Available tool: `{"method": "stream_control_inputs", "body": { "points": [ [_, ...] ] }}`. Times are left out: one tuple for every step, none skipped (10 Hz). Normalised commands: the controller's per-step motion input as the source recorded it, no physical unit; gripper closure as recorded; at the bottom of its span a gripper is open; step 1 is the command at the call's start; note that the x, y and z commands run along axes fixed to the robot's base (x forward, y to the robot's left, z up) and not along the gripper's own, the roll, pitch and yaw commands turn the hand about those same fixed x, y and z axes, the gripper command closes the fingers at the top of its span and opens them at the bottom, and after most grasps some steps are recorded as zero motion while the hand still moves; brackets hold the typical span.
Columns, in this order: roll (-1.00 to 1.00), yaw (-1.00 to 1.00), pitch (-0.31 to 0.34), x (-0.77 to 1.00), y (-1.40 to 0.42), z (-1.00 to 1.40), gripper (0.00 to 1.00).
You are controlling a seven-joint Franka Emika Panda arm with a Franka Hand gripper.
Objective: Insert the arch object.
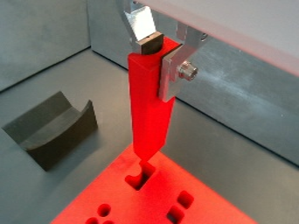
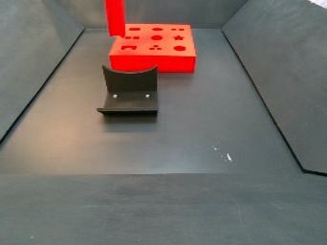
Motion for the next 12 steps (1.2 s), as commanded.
{"method": "stream_control_inputs", "body": {
  "points": [
    [0.16,-0.17,0.294,-0.12,-0.13,0.00,1.00],
    [0.03,-0.09,0.269,-0.19,-0.15,-0.27,1.00],
    [-0.01,0.00,0.147,-0.02,-0.19,-0.35,1.00],
    [0.00,0.10,0.010,0.00,-0.02,-0.21,1.00],
    [0.00,0.20,0.000,0.00,0.01,-0.08,1.00],
    [0.00,0.33,0.000,0.06,0.19,0.00,1.00],
    [-0.01,0.36,0.000,0.00,0.16,0.00,1.00],
    [-0.04,0.39,0.000,0.00,0.09,-0.02,1.00],
    [-0.08,0.33,0.000,0.00,0.00,-0.03,1.00],
    [-0.03,0.23,-0.009,-0.01,-0.02,-0.08,1.00],
    [0.00,0.12,-0.021,0.00,-0.10,-0.09,1.00],
    [0.00,0.06,-0.029,0.00,-0.08,-0.16,1.00]
  ]
}}
